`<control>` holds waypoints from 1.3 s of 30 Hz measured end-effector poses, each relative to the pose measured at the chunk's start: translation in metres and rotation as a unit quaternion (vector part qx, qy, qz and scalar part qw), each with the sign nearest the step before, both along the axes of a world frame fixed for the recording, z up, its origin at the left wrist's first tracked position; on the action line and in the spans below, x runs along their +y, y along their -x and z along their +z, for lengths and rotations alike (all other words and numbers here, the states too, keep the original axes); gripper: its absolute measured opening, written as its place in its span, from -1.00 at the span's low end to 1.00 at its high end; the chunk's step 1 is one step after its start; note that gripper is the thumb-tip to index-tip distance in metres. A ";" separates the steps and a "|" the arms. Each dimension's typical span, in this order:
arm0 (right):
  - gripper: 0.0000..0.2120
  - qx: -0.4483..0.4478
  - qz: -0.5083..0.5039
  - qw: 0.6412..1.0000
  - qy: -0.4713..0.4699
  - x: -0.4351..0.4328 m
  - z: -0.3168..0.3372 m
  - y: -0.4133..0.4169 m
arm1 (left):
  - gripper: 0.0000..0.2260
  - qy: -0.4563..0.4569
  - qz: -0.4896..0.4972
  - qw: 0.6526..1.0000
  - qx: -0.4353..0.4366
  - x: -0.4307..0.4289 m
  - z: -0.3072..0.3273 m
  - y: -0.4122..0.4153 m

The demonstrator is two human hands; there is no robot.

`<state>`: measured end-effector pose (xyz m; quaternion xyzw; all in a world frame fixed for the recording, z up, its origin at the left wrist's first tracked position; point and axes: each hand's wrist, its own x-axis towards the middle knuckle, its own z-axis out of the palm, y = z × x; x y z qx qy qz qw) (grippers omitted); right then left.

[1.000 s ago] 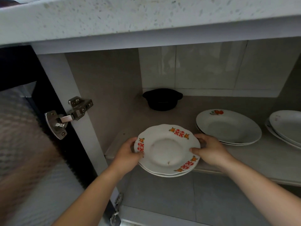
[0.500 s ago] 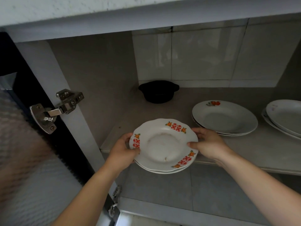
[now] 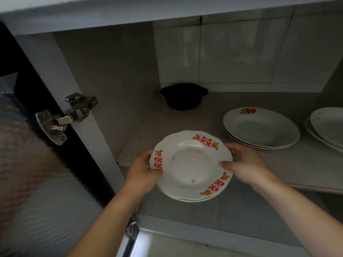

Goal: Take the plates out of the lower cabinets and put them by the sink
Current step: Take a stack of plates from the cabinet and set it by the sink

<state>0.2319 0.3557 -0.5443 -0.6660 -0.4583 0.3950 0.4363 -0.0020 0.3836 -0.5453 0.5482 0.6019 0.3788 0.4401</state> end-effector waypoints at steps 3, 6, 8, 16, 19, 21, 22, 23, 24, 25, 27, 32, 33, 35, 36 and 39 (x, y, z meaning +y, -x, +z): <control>-0.56 -0.004 0.003 1.000 -0.003 -0.004 0.003 0.003 | -0.59 0.006 0.000 1.000 0.000 -0.007 0.001 0.003; -0.55 0.014 -0.007 1.000 0.006 -0.013 0.016 0.012 | -0.59 0.008 0.015 1.000 0.011 -0.022 0.018 0.005; -0.54 -0.001 -0.015 0.999 0.033 -0.026 0.032 0.021 | -0.61 0.017 0.030 0.998 0.045 -0.039 0.034 0.009; -0.52 -0.011 0.004 0.983 0.184 -0.111 0.132 0.065 | -0.64 0.172 0.057 0.978 0.104 -0.137 0.135 0.044; -0.50 -0.011 0.013 0.976 0.218 -0.135 0.185 0.079 | -0.68 0.193 0.070 0.972 0.117 -0.172 0.193 0.053; -0.52 -0.018 0.028 0.972 0.232 -0.150 0.223 0.086 | -0.67 0.207 0.079 0.966 0.131 -0.194 0.232 0.060; -0.53 -0.018 0.037 0.971 0.237 -0.157 0.243 0.089 | -0.65 0.219 0.086 0.963 0.134 -0.203 0.251 0.063; -0.54 -0.015 0.045 0.970 0.239 -0.163 0.263 0.091 | -0.61 0.229 0.092 0.960 0.133 -0.212 0.271 0.066; -0.55 -0.014 0.052 0.969 0.240 -0.169 0.282 0.093 | -0.60 0.238 0.095 0.958 0.128 -0.219 0.290 0.068; -0.54 -0.013 0.058 0.969 0.239 -0.174 0.301 0.094 | -0.60 0.242 0.096 0.957 0.125 -0.226 0.310 0.070; -0.53 -0.010 0.064 0.970 0.234 -0.180 0.337 0.095 | -0.62 0.244 0.095 0.957 0.123 -0.235 0.349 0.071; -0.51 0.010 0.050 0.973 0.223 -0.188 0.415 0.085 | -0.63 0.243 0.099 0.958 0.118 -0.237 0.425 0.071; -0.51 0.018 0.045 0.975 0.217 -0.189 0.427 0.082 | -0.62 0.241 0.104 0.958 0.116 -0.236 0.439 0.069; -0.51 0.044 0.045 0.979 0.193 -0.190 0.452 0.076 | -0.63 0.213 0.103 0.964 0.118 -0.235 0.468 0.063; -0.51 0.055 0.047 0.980 0.183 -0.189 0.461 0.074 | -0.64 0.199 0.103 0.967 0.119 -0.235 0.479 0.060; -0.52 0.066 0.071 0.984 0.147 -0.190 0.489 0.060 | -0.60 0.165 0.123 0.972 0.112 -0.241 0.508 0.050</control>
